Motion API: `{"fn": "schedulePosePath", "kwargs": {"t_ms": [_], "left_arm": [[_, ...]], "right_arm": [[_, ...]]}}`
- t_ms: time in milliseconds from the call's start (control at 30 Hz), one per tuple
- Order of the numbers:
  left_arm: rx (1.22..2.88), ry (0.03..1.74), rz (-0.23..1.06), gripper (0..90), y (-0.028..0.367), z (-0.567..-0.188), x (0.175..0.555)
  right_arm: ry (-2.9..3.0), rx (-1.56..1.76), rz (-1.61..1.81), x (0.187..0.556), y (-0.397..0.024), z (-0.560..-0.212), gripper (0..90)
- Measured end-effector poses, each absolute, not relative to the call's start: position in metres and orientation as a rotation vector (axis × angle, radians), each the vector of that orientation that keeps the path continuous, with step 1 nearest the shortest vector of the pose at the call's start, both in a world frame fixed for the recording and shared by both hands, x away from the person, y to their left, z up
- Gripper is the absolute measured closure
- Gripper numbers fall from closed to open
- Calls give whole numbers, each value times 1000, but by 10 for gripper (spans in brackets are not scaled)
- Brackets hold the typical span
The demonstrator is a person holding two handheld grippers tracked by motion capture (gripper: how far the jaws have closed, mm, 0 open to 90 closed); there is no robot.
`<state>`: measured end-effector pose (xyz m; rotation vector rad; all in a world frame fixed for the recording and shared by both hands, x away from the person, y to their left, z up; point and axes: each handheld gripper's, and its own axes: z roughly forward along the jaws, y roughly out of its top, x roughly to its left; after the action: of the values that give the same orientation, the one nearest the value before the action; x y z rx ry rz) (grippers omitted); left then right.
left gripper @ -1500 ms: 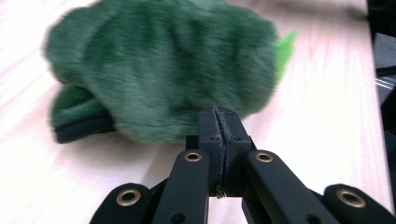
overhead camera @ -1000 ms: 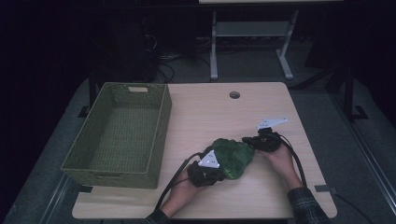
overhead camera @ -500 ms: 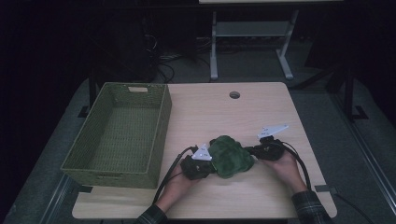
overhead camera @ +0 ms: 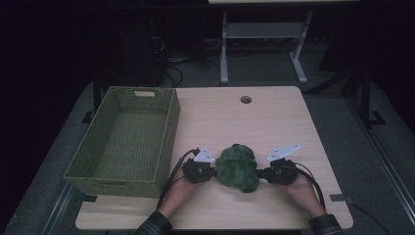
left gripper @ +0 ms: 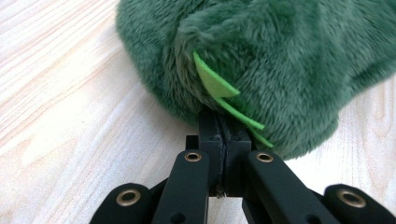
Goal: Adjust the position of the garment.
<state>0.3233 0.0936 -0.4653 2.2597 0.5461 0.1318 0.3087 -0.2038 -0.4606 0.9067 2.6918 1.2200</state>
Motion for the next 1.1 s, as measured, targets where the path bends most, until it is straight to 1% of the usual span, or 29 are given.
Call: {"fn": "schedulePosePath", "kwargs": {"t_ms": [100, 200, 233, 267, 333, 367, 567, 633, 667, 733, 767, 833, 867, 933, 1100], "left_arm": [[2266, 541, 140, 888, 93, -465, 323], [2266, 539, 152, 874, 98, -462, 324], [2255, 550, 152, 868, 100, -461, 324], [2252, 555, 152, 860, 103, -459, 324], [2238, 563, 146, 844, 109, -454, 322], [2237, 562, 138, 827, 111, -452, 322], [2197, 566, 120, 752, 117, -438, 311], [2209, 561, 129, 706, 116, -435, 309], [2214, 558, 126, 677, 115, -434, 308], [2223, 556, 131, 629, 114, -430, 306], [2223, 554, 133, 585, 114, -429, 306], [2222, 546, 135, 526, 113, -425, 305], [2230, 537, 140, 484, 112, -422, 305], [2245, 518, 158, 413, 110, -419, 305], [2288, 467, 159, 285, 100, -409, 308]], "right_arm": [[2679, 899, 1209, 305, -203, -462, 894], [2636, 942, 1219, 306, -208, -460, 838], [2613, 946, 1220, 307, -211, -459, 800], [2584, 981, 1222, 306, -214, -458, 744], [2539, 1005, 1211, 306, -222, -459, 699], [2505, 1024, 1199, 305, -227, -461, 630], [2409, 1137, 1091, 303, -252, -467, 432], [2378, 1159, 1077, 303, -260, -468, 390], [2370, 1176, 1067, 304, -264, -470, 352], [2367, 1212, 1033, 304, -270, -475, 318], [2353, 1214, 1020, 304, -272, -477, 284], [2340, 1213, 1014, 304, -275, -478, 267], [2330, 1215, 1016, 304, -276, -479, 237], [2306, 1220, 1019, 305, -277, -482, 146], [2303, 1227, 1010, 306, -277, -483, 138]]}}
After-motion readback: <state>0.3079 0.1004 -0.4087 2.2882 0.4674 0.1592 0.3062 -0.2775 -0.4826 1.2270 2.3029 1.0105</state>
